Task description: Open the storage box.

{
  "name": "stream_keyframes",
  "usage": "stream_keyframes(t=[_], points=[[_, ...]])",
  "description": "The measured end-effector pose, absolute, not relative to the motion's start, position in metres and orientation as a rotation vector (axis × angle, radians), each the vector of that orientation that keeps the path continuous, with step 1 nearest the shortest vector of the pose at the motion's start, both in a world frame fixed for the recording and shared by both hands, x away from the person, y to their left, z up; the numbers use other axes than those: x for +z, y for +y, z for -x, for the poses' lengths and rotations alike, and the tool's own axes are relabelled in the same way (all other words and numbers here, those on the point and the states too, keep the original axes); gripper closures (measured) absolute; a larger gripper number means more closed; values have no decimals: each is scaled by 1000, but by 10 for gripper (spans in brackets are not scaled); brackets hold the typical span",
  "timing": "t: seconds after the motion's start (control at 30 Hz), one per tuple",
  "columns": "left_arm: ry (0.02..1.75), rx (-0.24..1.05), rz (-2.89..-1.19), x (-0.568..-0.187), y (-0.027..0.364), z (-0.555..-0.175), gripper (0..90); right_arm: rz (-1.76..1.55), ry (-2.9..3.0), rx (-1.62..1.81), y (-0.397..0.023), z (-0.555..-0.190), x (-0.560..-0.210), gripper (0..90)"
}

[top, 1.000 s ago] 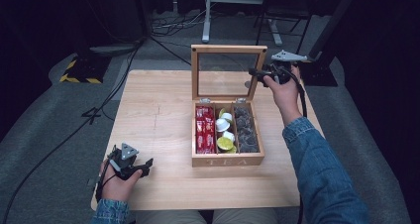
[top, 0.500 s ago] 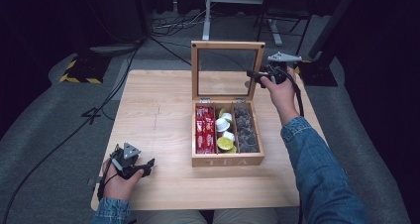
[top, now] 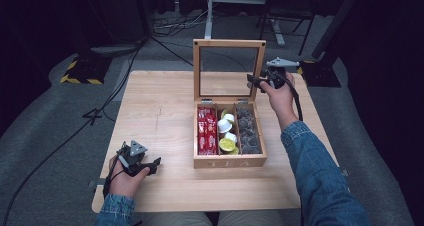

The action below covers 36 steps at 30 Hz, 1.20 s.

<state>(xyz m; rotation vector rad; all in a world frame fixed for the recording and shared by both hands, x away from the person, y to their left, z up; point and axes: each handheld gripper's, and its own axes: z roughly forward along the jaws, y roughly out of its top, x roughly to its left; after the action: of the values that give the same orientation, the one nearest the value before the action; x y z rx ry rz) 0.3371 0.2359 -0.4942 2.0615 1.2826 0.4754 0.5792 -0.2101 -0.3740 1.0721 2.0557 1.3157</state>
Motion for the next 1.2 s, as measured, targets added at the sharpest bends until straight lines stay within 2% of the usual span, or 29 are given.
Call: stream_keyframes(t=[0.47, 0.63, 0.7, 0.77, 1.2], points=[[1278, 460, -2068, -496, 232, -344, 293, -1125, 2066, 1279, -209, -587, -388, 487], [1275, 454, -2072, -497, 231, -347, 292, -1131, 2071, 1285, -208, -588, -389, 447], [1273, 453, -2067, -497, 230, -349, 292, -1142, 2075, 1263, -208, -587, -389, 393], [1269, 450, -2073, -497, 230, -351, 292, -1162, 2053, 1239, -209, -584, -387, 346], [1263, 441, -2078, -499, 229, -364, 286, -1138, 2067, 1273, -223, -551, -353, 326]])
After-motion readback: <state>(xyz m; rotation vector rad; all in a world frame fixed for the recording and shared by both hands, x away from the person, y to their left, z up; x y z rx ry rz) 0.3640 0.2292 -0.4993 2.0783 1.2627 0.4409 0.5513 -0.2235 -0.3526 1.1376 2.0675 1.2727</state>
